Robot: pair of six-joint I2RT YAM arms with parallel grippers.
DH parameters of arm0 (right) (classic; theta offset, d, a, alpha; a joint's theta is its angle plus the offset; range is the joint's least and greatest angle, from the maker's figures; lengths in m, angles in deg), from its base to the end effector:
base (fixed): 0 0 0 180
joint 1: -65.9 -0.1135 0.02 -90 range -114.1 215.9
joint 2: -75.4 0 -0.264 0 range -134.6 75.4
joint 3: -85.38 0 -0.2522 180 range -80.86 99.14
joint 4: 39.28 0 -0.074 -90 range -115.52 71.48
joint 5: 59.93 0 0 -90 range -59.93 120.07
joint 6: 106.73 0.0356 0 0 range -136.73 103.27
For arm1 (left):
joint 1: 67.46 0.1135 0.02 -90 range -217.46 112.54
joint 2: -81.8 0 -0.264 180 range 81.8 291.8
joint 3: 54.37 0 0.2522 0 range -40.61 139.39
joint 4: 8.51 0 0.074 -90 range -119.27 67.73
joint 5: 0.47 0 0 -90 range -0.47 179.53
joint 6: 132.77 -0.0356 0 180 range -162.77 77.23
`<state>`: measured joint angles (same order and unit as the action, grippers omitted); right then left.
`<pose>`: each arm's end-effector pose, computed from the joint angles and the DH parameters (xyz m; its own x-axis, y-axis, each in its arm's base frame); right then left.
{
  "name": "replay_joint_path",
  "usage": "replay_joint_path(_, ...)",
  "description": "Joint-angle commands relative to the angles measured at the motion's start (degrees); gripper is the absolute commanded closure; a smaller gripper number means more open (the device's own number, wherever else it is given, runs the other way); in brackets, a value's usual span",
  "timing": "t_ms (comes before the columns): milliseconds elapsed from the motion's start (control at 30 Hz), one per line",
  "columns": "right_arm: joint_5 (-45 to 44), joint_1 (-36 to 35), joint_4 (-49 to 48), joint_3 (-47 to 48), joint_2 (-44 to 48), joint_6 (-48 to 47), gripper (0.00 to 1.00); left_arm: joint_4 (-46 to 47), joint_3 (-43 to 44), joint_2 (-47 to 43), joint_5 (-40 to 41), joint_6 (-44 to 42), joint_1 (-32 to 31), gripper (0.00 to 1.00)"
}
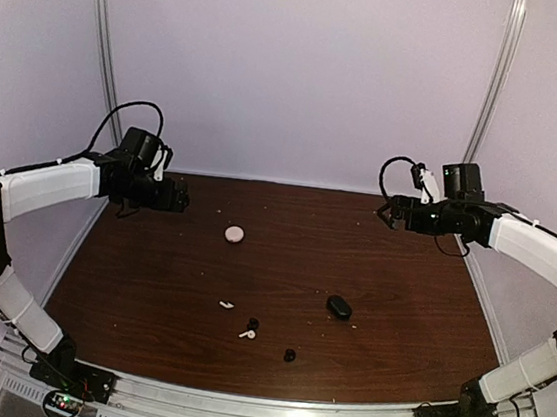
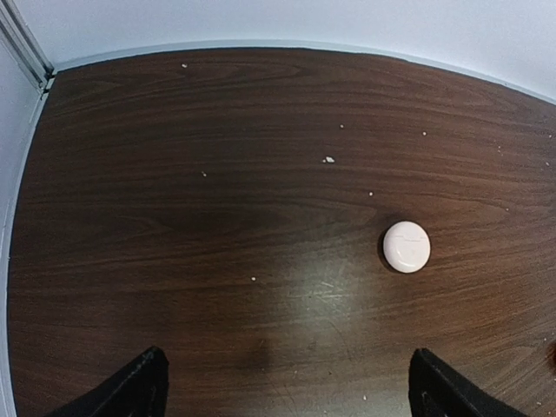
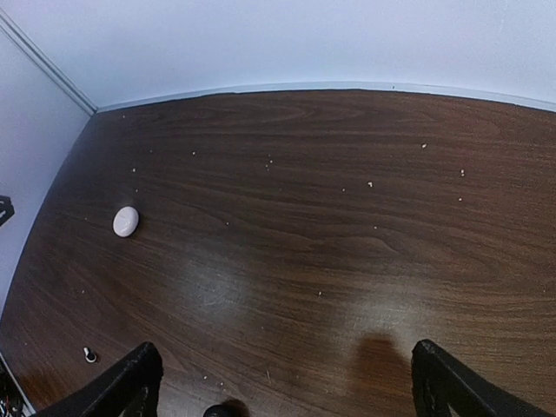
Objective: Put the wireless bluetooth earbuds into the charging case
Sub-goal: Pick up the charging case from the center of the board.
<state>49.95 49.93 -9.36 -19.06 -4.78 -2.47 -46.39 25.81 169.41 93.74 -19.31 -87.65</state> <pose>0.2994 0.0983 0.2924 -0.6584 0.0525 -0.7509 -0.3775 0.8400 0.3898 0.3163 -0.1135 0.2668 -0.7298 -0.1547 -0.6659 0.0057 0.9727 -0.2321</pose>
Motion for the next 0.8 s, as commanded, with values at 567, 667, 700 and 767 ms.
replay_joint_path(567,-1.07,-9.98,19.97,-8.57,3.04,-0.19,0.0,1.1,-7.83,-2.98,-14.9,2.36,-5.11,0.02)
replay_joint_path(667,-2.41,-10.62,23.91,-7.19,1.56,-1.62,0.0,2.59,-6.34,-0.47,-15.32,3.77,-5.8,0.02)
replay_joint_path(700,-3.33,-10.72,25.21,-6.62,0.76,-2.11,0.0,3.32,-5.51,0.65,-15.21,3.97,-6.07,0.02)
replay_joint_path(767,-5.03,-11.04,28.16,-5.12,-0.85,-2.94,0.0,5.1,-4.02,2.45,-14.82,4.4,-6.52,0.02)
